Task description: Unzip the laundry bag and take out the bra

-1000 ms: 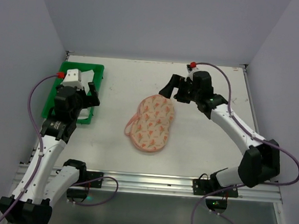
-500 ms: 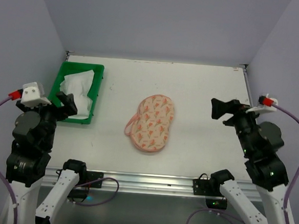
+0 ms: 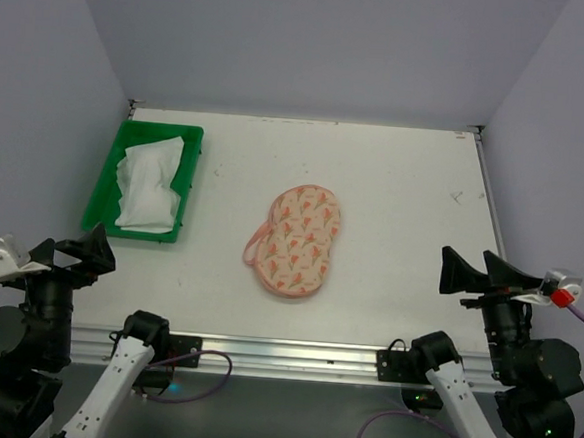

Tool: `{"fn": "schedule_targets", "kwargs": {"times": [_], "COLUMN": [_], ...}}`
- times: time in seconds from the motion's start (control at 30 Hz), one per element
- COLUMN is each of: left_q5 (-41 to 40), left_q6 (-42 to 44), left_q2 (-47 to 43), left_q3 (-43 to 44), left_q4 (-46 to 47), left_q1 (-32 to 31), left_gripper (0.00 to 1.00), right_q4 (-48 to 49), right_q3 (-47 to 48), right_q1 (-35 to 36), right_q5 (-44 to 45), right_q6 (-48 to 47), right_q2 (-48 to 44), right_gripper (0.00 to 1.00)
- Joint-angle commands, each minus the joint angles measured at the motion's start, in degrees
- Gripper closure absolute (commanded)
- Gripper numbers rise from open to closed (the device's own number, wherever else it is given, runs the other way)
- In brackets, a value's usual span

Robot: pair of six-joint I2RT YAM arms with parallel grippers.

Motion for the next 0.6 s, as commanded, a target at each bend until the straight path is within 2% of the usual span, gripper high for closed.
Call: {"fn": "schedule_targets", "kwargs": {"times": [0.0,0.57], "left_q5": [-1.18,1.63], "left_q6": [-1.47,-2.61], "left_q2": [-0.42,0.45], "left_q3": [0.01,-3.95], "left_q4": [-2.97,-1.92], "left_q1": [-1.10,-1.19], "left_gripper": [0.00,0.00], "right_q4": [-1.63,0.13], "right_q3": [-1.72,-4.63], "right_q1": [0.12,0.12], "right_q5": [0.07,-1.86], "right_q6": [-0.39,0.48], "right_q2": [-2.67,-3.65], "right_gripper": [0.01,0.01]}}
